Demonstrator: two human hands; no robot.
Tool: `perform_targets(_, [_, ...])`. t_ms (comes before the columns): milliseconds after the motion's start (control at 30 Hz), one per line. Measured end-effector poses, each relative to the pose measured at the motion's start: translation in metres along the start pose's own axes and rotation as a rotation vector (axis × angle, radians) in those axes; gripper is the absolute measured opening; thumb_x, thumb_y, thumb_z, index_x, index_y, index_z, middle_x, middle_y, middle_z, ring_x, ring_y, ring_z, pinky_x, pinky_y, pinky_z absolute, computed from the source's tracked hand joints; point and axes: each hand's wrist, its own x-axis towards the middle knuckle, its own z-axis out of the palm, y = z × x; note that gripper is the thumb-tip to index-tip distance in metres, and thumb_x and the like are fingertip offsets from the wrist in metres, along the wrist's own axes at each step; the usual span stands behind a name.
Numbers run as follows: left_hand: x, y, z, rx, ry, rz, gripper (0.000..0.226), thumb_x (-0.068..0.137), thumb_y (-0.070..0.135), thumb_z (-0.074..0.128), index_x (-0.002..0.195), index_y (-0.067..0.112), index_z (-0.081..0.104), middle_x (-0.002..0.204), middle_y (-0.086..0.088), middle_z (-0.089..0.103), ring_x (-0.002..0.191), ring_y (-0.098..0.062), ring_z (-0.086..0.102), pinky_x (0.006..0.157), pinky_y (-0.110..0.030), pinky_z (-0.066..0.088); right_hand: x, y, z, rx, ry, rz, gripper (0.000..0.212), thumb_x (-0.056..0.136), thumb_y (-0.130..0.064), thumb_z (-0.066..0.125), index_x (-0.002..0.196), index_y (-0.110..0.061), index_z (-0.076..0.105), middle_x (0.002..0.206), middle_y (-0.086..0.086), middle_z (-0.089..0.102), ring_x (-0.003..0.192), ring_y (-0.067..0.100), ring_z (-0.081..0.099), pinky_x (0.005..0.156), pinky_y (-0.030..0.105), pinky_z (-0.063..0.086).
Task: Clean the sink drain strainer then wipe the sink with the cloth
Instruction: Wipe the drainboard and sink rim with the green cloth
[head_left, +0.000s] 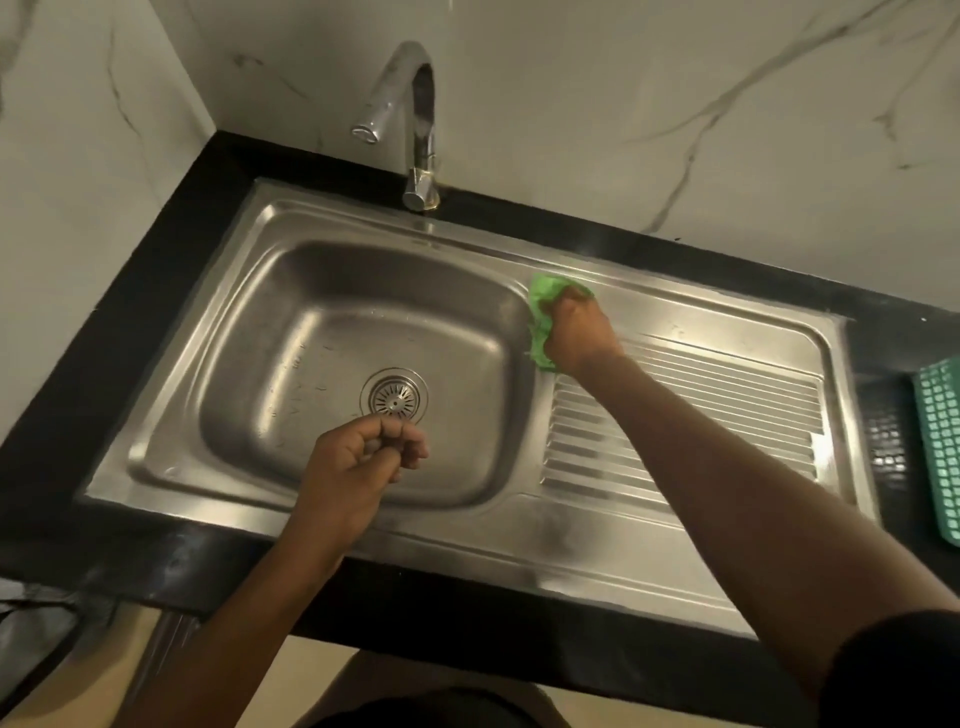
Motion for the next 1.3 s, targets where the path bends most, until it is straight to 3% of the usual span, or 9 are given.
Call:
perform_targets(200, [-0.028,0.006,0.014,0.052,-0.001,0.043,0.037,0.091,-0.015,0.049,0.096,0.010,0.076,0.088,-0.010,0.080,0.087,-0.028,0.075,0.080,-0.038,0.056,-0.080,-0.010,0.028,-0.079,-0.074,-0.104,0.039,0.096,-0.026,0.058,0.128,-0.007,0.070,0.143,0.017,0.056,0.134,0.037,0.051,0.111,0.042,0.047])
perform_targets(333, [-0.049,0.006,0.022,0.072,-0.004,0.076,0.037,0.092,-0.011,0.050,0.095,0.015,0.076,0.089,-0.008,0.081,0.090,-0.030,0.076,0.082,-0.039,0.057,-0.136,-0.012,0.068,-0.123,-0.113,-0.183,0.065,0.087,-0.046,0.024,0.117,-0.017,0.074,0.131,0.011,0.064,0.135,0.035,0.047,0.111,0.047,0.044])
perform_targets(500, [-0.077,0.002,0.030,0.095,-0.013,0.102,0.036,0.094,-0.008,0.050,0.097,0.017,0.076,0.091,-0.005,0.081,0.092,-0.028,0.076,0.083,-0.039,0.057,-0.208,-0.017,0.079,-0.020,-0.151,-0.177,0.049,0.090,-0.049,0.038,0.114,-0.020,0.070,0.138,0.009,0.056,0.141,0.030,0.042,0.111,0.043,0.048])
perform_targets(600, [-0.094,0.000,0.033,0.103,-0.021,0.117,0.035,0.094,-0.009,0.050,0.098,0.014,0.075,0.092,-0.007,0.080,0.093,-0.030,0.075,0.082,-0.039,0.057,-0.244,-0.013,0.058,0.087,-0.035,-0.213,0.030,0.093,-0.029,0.057,0.119,-0.019,0.069,0.137,0.006,0.060,0.130,0.025,0.055,0.102,0.040,0.055])
perform_targets(733, [-0.107,0.001,0.031,0.088,-0.015,0.128,0.033,0.092,-0.012,0.048,0.100,0.007,0.074,0.091,-0.009,0.080,0.092,-0.032,0.074,0.078,-0.034,0.056,-0.268,0.025,0.043,0.075,0.088,-0.171,0.018,0.091,-0.028,0.064,0.107,-0.027,0.073,0.120,-0.003,0.072,0.108,0.023,0.067,0.087,0.035,0.059])
perform_targets(867, [-0.109,0.003,0.019,0.079,0.010,0.132,0.031,0.092,-0.012,0.047,0.100,0.004,0.073,0.092,-0.012,0.079,0.088,-0.029,0.072,0.077,-0.035,0.056,-0.292,0.073,0.042,0.016,-0.014,0.043,0.045,0.100,-0.058,0.040,0.112,-0.033,0.075,0.125,-0.007,0.070,0.117,0.025,0.057,0.094,0.039,0.053])
perform_targets(1000, [-0.104,0.002,0.000,0.088,0.010,0.121,0.031,0.093,-0.010,0.048,0.099,0.007,0.074,0.092,-0.010,0.079,0.089,-0.028,0.072,0.078,-0.033,0.057,-0.315,0.067,0.034,0.226,-0.091,0.136,0.065,0.096,-0.069,0.050,0.138,-0.023,0.065,0.147,0.008,0.058,0.135,0.028,0.052,0.109,0.044,0.047])
perform_targets(1133, [-0.085,0.000,-0.031,0.098,0.026,0.103,0.031,0.094,-0.007,0.048,0.098,0.010,0.074,0.093,-0.008,0.080,0.094,-0.031,0.074,0.082,-0.037,0.059,-0.308,0.019,0.048,0.177,-0.180,0.028,0.063,0.098,-0.053,0.059,0.151,-0.020,0.052,0.154,0.008,0.048,0.145,0.027,0.038,0.119,0.041,0.035])
perform_targets(1300, [-0.058,0.000,-0.071,0.109,0.019,0.078,0.031,0.093,-0.004,0.051,0.095,0.015,0.075,0.090,-0.006,0.080,0.097,-0.035,0.075,0.086,-0.047,0.059,-0.270,-0.071,0.069,0.291,-0.177,-0.071,0.048,0.103,-0.035,0.058,0.149,-0.022,0.055,0.155,0.005,0.045,0.147,0.026,0.035,0.122,0.040,0.031])
